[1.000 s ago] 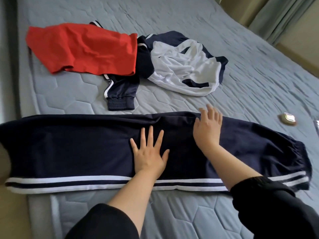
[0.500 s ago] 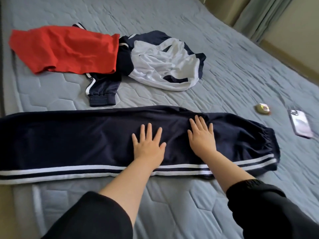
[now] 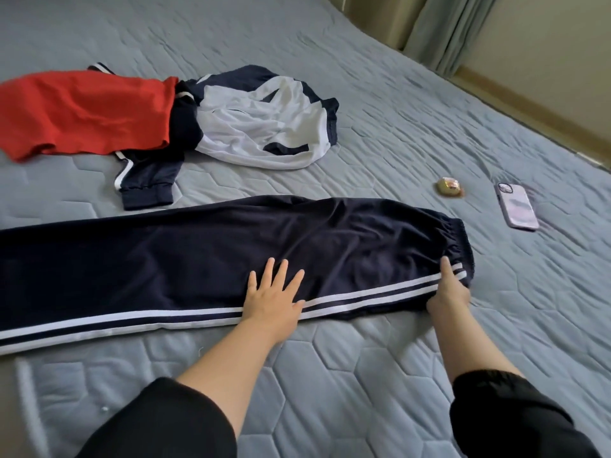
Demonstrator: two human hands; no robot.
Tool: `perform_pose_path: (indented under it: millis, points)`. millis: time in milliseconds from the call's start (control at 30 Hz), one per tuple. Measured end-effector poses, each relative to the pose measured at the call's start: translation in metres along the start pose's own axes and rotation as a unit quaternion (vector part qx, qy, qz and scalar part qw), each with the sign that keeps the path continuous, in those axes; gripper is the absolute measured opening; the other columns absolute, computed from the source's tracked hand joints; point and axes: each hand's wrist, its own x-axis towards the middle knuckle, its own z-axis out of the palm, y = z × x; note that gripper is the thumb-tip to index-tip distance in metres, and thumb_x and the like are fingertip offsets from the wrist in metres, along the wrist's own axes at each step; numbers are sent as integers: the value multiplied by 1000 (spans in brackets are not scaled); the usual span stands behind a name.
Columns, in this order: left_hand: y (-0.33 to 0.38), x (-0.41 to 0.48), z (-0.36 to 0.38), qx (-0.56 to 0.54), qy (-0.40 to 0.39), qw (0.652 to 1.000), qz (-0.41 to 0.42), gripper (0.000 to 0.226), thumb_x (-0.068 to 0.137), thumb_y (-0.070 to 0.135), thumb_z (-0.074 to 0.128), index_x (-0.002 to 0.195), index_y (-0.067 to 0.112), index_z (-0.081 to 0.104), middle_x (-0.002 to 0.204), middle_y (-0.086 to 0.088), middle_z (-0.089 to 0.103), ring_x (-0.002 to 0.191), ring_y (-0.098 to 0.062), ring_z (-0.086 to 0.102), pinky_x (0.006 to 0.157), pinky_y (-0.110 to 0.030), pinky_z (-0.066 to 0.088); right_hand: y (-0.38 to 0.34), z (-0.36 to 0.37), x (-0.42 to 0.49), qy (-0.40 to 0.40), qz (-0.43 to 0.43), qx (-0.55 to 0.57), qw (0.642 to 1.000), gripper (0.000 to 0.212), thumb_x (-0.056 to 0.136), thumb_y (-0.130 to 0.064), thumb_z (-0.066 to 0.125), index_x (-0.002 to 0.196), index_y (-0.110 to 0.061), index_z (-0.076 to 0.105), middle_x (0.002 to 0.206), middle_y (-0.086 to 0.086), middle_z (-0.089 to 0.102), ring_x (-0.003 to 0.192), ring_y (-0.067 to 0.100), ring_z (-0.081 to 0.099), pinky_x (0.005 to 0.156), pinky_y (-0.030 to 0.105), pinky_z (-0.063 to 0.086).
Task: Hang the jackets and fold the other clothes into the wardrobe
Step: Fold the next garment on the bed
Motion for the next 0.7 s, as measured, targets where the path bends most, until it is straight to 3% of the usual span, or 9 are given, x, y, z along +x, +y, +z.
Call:
perform_pose_path:
  millis: [100, 167, 233, 300, 367, 500, 533, 600, 700]
  points:
    - [-10, -7, -3, -16, -15, 1000, 13, 60, 100, 51, 21, 151, 35, -6, 160, 1, -14, 145, -24, -21, 116, -50, -6, -7, 8, -8, -4, 12, 70, 997, 52, 79, -19, 76, 125, -7, 57, 117, 2, 62, 89, 18, 58, 80, 27, 47]
    - [-15, -8, -9, -95, -37, 995, 14, 58, 99, 47, 29, 152, 36, 6, 161, 4, -7, 146, -20, -17, 116, -47, -5, -12, 14, -23, -2, -100, 9, 995, 38, 84, -13, 68, 121, -6, 60, 114, 6, 65, 90, 16, 58, 75, 21, 42]
    - [-21, -8, -19, -268, -40, 963, 1, 50, 99, 36, 40, 148, 31, 30, 160, 5, 9, 147, -15, -7, 117, -40, -2, -14, 21, -50, -47, -238, -44, 969, 24, 91, -25, 62, 108, -9, 64, 107, 9, 66, 91, 15, 61, 72, 15, 41]
    - [-31, -11, -31, -481, -19, 876, -33, 38, 98, 20, 48, 135, 23, 52, 153, 1, 33, 146, -14, 12, 116, -29, 11, -10, 28, -84, -115, -360, -95, 921, 24, 93, -32, 59, 98, -9, 61, 102, 8, 60, 89, 14, 56, 74, 18, 41]
    - [-47, -19, -40, -632, 4, 772, -68, 33, 98, 11, 48, 128, 21, 57, 139, -1, 50, 139, -16, 34, 108, -20, 25, 4, 33, -116, -169, -496, -163, 836, 16, 91, -15, 60, 99, -1, 59, 107, 15, 55, 98, 23, 53, 87, 24, 40]
    - [-82, -32, -38, -880, -40, 458, -117, 47, 102, 40, 31, 142, 18, 40, 144, -9, 46, 133, -22, 42, 110, -36, 28, 49, 36, -172, -338, -626, -311, 630, 40, 71, 10, 66, 110, 4, 60, 134, 20, 50, 125, 31, 48, 99, 34, 42]
    - [-90, -36, -36, -906, -39, 402, -125, 53, 100, 48, 29, 143, 19, 38, 143, -10, 46, 128, -25, 47, 107, -40, 31, 62, 37, -179, -362, -647, -358, 568, 47, 66, 11, 69, 112, 4, 61, 137, 21, 49, 127, 34, 48, 101, 41, 42]
    - [-98, -44, -29, -929, -28, 342, -141, 59, 96, 58, 29, 143, 24, 37, 140, -9, 49, 121, -28, 51, 101, -42, 37, 85, 36, -187, -353, -678, -452, 461, 59, 57, 9, 71, 115, 2, 62, 138, 23, 49, 128, 39, 47, 105, 57, 36]
    - [-97, -50, -17, -928, -5, 331, -171, 47, 95, 52, 39, 134, 26, 46, 136, -4, 53, 111, -24, 57, 93, -39, 42, 100, 35, -187, -288, -678, -524, 427, 70, 48, 9, 74, 116, -2, 65, 132, 22, 55, 121, 39, 54, 99, 64, 37]
